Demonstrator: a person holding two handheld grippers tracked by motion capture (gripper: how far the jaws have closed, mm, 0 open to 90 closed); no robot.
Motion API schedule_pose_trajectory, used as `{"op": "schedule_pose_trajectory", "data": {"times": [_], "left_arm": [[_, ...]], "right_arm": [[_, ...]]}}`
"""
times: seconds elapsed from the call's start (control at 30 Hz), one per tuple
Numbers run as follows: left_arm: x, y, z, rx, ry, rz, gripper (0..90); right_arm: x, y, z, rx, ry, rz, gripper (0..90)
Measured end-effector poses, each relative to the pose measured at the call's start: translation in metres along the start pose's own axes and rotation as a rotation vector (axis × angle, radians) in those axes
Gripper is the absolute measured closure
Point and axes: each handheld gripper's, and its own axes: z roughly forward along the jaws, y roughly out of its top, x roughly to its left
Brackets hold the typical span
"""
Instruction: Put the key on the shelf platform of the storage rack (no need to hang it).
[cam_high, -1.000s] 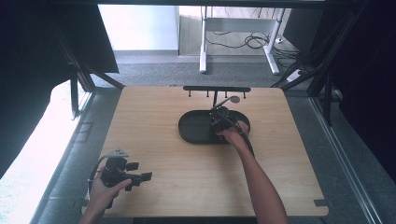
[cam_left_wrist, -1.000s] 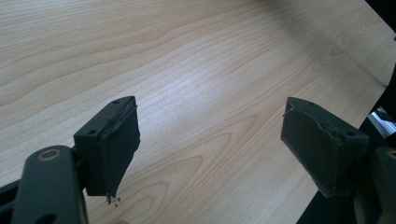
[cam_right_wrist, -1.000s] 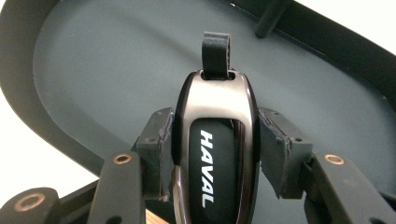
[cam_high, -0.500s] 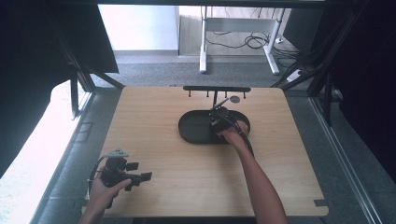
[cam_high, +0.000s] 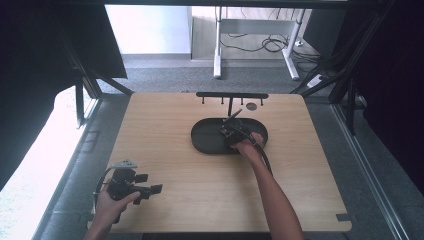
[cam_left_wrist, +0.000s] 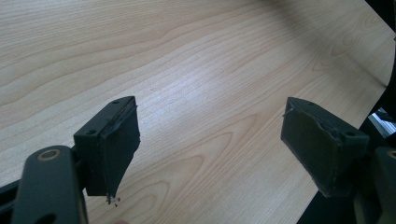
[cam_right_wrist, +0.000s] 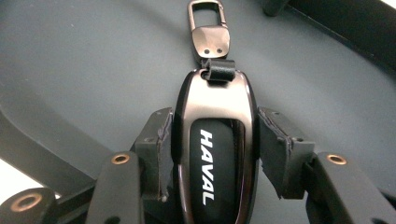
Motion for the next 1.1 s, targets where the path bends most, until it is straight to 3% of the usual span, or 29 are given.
{"op": "schedule_pose_trajectory", "data": {"times": [0.23, 0.37, 0.57, 0.83, 1.1], "left_arm": [[-0.001, 0.0, 0.001, 0.001, 0.002, 0.002, 19.8], [-0.001, 0.0, 0.001, 0.002, 0.0, 0.004, 19.7], [-0.002, 0.0, 0.002, 0.003, 0.001, 0.003, 19.8], [-0.003, 0.0, 0.004, 0.007, 0.001, 0.007, 19.8], [-0.004, 0.0, 0.005, 0.011, 0.001, 0.012, 19.8]], "right_arm": [[0.002, 0.0, -0.007, -0.016, -0.014, -0.01, 42.2], [0.007, -0.002, -0.022, -0.071, -0.014, -0.034, 41.3], [0.009, -0.009, -0.045, -0.127, 0.029, -0.049, 41.3], [0.011, -0.031, -0.073, -0.218, 0.094, -0.086, 41.0], [0.012, -0.068, -0.096, -0.28, 0.131, -0.087, 40.8]]}}
